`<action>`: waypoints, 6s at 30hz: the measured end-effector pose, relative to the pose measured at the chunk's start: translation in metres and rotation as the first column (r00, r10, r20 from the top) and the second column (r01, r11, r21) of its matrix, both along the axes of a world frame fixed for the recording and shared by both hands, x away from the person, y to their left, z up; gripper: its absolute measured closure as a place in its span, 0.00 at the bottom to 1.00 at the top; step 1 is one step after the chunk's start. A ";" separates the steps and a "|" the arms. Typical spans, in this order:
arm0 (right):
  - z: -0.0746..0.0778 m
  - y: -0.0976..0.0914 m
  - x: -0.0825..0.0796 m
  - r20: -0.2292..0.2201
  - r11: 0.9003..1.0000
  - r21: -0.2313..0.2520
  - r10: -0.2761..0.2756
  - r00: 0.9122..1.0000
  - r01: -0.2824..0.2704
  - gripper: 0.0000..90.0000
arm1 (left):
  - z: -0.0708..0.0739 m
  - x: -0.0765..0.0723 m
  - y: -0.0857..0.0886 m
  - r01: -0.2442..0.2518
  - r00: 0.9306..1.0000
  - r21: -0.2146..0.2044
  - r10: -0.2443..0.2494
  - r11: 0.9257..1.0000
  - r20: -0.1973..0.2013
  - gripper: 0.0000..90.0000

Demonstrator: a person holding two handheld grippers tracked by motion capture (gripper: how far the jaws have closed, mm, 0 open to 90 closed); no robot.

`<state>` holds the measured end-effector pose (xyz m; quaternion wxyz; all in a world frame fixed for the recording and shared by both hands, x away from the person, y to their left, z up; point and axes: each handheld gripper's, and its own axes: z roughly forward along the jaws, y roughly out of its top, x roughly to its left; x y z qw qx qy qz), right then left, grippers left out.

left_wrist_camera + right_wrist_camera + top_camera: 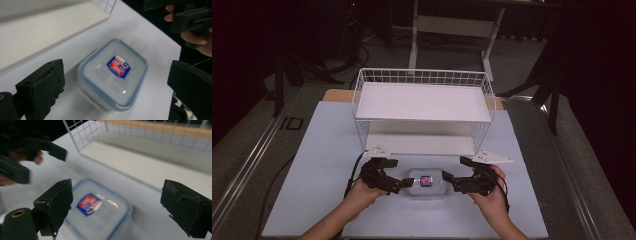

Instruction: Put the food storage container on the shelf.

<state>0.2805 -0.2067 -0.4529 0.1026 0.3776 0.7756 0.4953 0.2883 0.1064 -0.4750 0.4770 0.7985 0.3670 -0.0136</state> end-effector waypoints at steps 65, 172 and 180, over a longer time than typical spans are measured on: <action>-0.058 0.013 0.006 -0.476 0.998 0.035 -0.022 0.879 0.044 0.40 | -0.038 -0.009 -0.018 -0.111 0.941 0.026 0.113 0.994 -0.319 0.49; -0.040 0.052 0.118 -0.237 0.968 -0.040 -0.250 0.939 0.248 0.28 | -0.037 0.110 -0.019 -0.270 0.962 -0.041 0.269 0.962 -0.038 0.37; -0.043 0.050 0.119 -0.131 0.963 -0.055 -0.268 0.955 0.263 0.34 | -0.035 0.107 -0.020 -0.283 0.959 -0.002 0.283 0.959 0.014 0.36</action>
